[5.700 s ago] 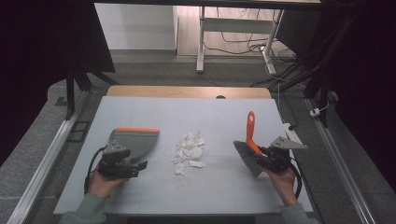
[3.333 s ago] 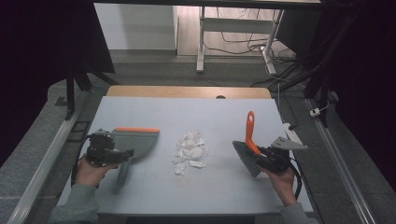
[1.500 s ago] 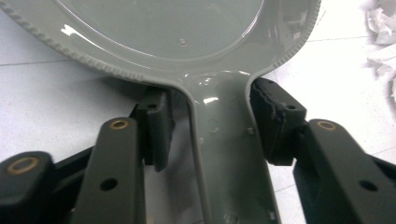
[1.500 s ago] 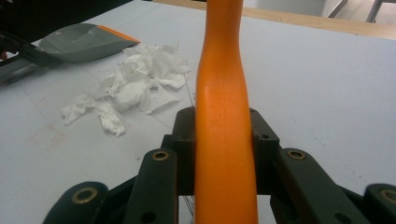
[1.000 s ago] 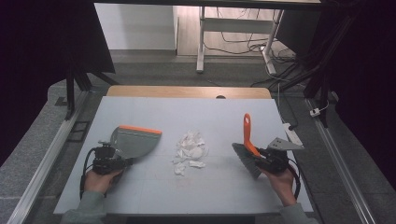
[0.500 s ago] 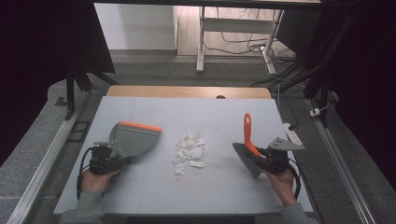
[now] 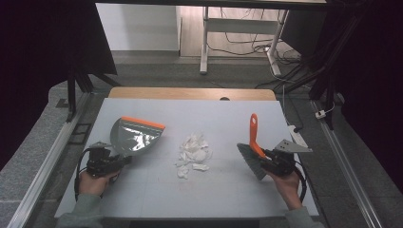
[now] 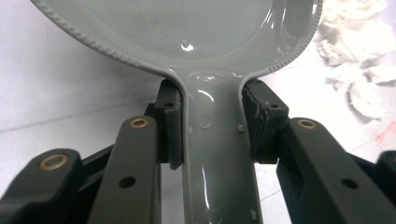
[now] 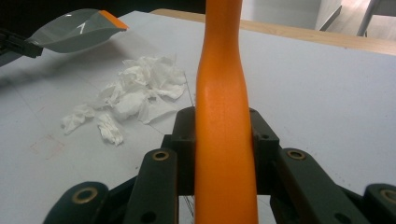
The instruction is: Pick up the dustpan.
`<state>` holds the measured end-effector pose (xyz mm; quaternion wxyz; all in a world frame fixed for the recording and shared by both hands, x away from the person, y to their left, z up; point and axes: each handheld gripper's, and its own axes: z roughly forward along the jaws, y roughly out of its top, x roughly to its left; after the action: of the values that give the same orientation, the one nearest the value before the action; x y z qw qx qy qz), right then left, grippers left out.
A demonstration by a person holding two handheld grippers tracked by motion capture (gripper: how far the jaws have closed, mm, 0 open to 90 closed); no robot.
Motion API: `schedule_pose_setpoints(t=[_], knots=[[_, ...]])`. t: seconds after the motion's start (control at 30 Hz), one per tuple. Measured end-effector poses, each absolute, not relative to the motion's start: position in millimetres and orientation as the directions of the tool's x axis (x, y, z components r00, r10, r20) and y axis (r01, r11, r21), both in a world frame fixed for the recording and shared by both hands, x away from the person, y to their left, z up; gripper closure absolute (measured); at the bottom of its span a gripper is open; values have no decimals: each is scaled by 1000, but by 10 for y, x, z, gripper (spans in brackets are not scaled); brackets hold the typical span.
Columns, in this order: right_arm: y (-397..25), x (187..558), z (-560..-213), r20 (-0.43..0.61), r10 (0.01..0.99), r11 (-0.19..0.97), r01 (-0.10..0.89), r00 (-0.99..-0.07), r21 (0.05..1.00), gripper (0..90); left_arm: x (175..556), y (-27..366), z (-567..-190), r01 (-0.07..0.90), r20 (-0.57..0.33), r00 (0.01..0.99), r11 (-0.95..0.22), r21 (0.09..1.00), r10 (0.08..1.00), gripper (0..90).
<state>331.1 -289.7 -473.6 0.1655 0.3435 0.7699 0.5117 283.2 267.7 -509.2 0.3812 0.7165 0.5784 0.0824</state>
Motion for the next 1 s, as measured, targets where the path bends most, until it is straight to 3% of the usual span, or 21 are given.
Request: schedule_pose_setpoints(t=[1.0], knots=[[-2873,3295,-4723,89,695,246,352,-714,903,701,2721,2908,-4805,679,-264,417,-105,726,869,617]])
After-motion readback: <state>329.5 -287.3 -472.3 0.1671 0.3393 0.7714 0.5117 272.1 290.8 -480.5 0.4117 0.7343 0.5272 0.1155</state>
